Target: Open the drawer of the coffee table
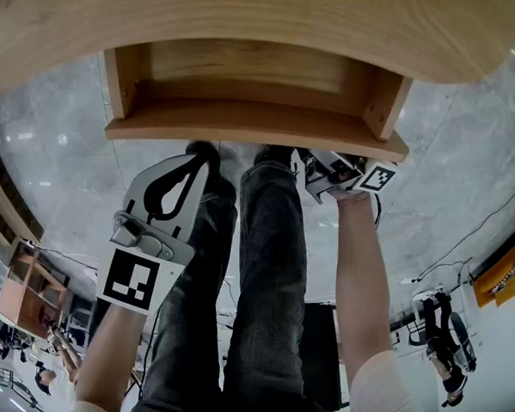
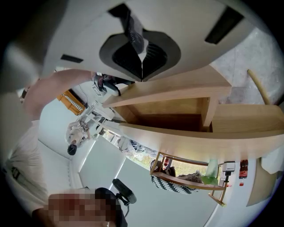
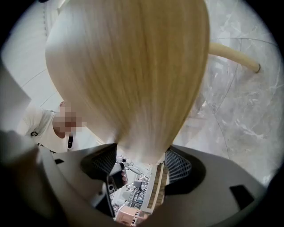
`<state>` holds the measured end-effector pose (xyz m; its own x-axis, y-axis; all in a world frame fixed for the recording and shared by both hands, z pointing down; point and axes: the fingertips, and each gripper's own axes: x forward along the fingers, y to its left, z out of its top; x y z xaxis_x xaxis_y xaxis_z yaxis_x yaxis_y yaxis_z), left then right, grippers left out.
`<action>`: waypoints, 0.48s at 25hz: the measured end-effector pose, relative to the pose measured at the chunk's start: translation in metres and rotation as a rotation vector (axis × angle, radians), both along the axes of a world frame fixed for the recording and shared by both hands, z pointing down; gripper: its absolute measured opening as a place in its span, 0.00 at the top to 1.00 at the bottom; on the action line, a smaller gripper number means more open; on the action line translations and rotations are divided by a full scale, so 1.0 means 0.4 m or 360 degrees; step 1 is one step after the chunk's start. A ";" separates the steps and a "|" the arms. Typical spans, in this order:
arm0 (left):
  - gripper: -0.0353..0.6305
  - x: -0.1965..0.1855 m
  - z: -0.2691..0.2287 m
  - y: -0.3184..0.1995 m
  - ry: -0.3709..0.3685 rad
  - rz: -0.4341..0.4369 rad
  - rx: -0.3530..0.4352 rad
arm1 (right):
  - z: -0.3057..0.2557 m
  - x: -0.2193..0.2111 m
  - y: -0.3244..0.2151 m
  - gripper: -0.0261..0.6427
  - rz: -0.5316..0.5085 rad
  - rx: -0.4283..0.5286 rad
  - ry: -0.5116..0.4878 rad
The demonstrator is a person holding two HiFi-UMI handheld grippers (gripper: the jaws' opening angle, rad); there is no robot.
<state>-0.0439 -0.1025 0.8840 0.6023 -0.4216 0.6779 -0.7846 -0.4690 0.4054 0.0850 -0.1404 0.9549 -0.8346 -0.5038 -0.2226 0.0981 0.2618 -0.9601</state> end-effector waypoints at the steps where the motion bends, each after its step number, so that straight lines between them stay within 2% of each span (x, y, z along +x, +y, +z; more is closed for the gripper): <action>1: 0.92 -0.001 0.002 0.002 -0.0002 -0.0001 -0.0001 | 0.000 -0.001 0.001 0.43 -0.0007 -0.0005 -0.0003; 6: 0.92 -0.004 -0.003 -0.004 0.0005 -0.0029 0.0003 | 0.004 -0.005 0.003 0.43 -0.0014 -0.0084 -0.0014; 12: 0.92 -0.001 -0.032 -0.018 0.0016 -0.0037 0.0023 | 0.032 0.007 0.022 0.44 0.0056 -0.0253 0.0087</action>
<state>-0.0442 -0.1098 0.8710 0.5990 -0.4455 0.6654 -0.7913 -0.4566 0.4066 0.0879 -0.1315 0.9677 -0.8244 -0.5584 -0.0925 0.0379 0.1087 -0.9934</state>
